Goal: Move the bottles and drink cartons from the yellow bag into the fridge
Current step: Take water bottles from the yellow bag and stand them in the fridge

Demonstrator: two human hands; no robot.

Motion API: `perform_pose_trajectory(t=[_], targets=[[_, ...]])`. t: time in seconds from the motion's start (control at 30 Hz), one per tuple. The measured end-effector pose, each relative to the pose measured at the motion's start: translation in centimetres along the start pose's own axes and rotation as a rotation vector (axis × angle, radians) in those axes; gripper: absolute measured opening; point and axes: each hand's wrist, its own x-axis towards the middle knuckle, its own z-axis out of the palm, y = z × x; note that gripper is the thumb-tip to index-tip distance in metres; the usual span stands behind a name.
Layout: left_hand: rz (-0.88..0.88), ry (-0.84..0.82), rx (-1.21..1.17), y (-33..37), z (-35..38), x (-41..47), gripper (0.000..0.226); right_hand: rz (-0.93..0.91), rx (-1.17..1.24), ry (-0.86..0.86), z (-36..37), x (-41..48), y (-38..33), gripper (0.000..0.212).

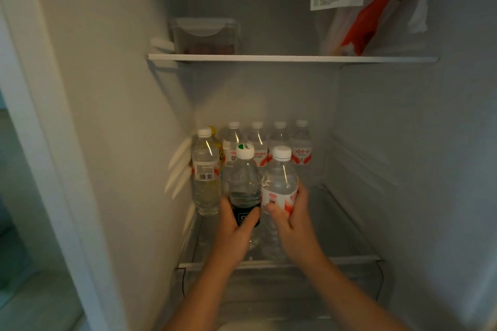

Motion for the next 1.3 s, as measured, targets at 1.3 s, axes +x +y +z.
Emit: perform_pose_trajectory(t=[1.3], targets=[[-0.302,0.355,0.680,-4.9,-0.9,6.8,0.010,0.427,-0.682,-0.013,3.0,7.0,6.5,0.041]])
